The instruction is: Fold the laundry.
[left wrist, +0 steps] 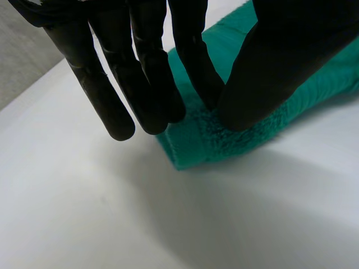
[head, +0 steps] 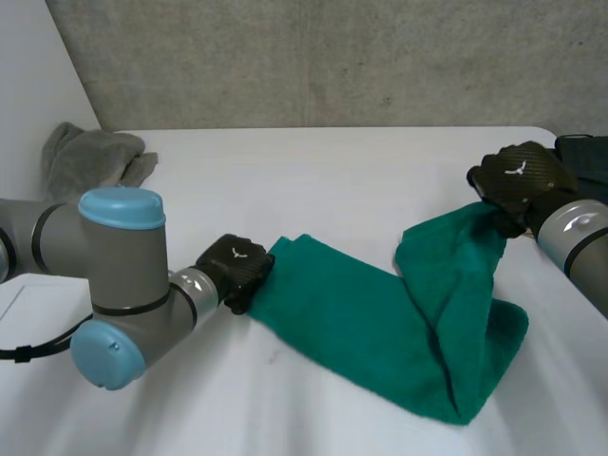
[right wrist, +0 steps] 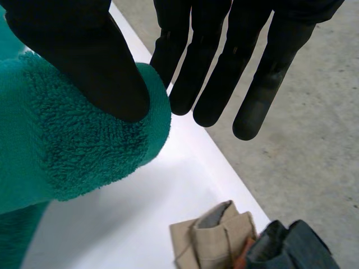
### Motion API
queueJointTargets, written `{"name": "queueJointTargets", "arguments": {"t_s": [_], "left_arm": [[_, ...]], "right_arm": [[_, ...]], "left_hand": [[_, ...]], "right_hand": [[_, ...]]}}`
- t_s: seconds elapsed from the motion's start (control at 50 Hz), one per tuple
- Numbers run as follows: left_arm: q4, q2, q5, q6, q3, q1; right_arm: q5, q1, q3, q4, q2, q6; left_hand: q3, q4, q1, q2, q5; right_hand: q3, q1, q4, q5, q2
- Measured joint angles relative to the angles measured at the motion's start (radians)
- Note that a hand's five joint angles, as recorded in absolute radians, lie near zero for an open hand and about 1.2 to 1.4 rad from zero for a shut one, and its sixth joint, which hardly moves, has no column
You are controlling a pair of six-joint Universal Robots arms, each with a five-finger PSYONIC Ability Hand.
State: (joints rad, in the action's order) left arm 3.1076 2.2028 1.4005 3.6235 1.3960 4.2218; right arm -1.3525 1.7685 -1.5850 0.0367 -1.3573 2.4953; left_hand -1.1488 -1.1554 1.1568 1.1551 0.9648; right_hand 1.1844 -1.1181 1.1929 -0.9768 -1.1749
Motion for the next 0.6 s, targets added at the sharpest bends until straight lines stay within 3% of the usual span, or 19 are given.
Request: {"name": "queueJointTargets", "arguments": {"t_s": [0.14,0.24,0.36,0.46,0.6], "left_arm": [[0.016,-0.040,0.116,0.014,-0.084,0.029],[0.098,-0.135,0.222,-0.051,-0.243,0.100],[0.125,-0.206,0.244,-0.165,-0.377,0.165],[0.051,-0.255,0.217,-0.243,-0.365,0.203],[-0.050,-0.329,0.160,-0.263,-0.101,0.239]], "right_arm": [[-0.009,-0.028,0.111,0.040,0.021,0.022],[-0.067,-0.060,0.304,0.249,0.048,0.145],[-0.093,-0.089,0.408,0.493,0.064,0.318],[-0.011,-0.108,0.370,0.521,0.063,0.410],[0.162,-0.158,0.174,0.317,0.060,0.361]], "left_hand": [[-0.038,-0.042,0.000,0.038,0.013],[-0.039,-0.042,0.000,0.040,0.013],[-0.039,-0.042,0.000,0.040,0.026],[-0.039,-0.042,0.000,0.040,0.027],[-0.040,-0.042,0.000,0.041,0.027]], "right_hand": [[0.004,0.000,0.004,0.000,0.000],[0.004,0.000,0.005,0.000,0.000],[0.004,0.000,0.005,0.000,0.000],[0.004,0.000,0.005,0.000,0.000],[0.004,0.000,0.005,0.000,0.000]]}}
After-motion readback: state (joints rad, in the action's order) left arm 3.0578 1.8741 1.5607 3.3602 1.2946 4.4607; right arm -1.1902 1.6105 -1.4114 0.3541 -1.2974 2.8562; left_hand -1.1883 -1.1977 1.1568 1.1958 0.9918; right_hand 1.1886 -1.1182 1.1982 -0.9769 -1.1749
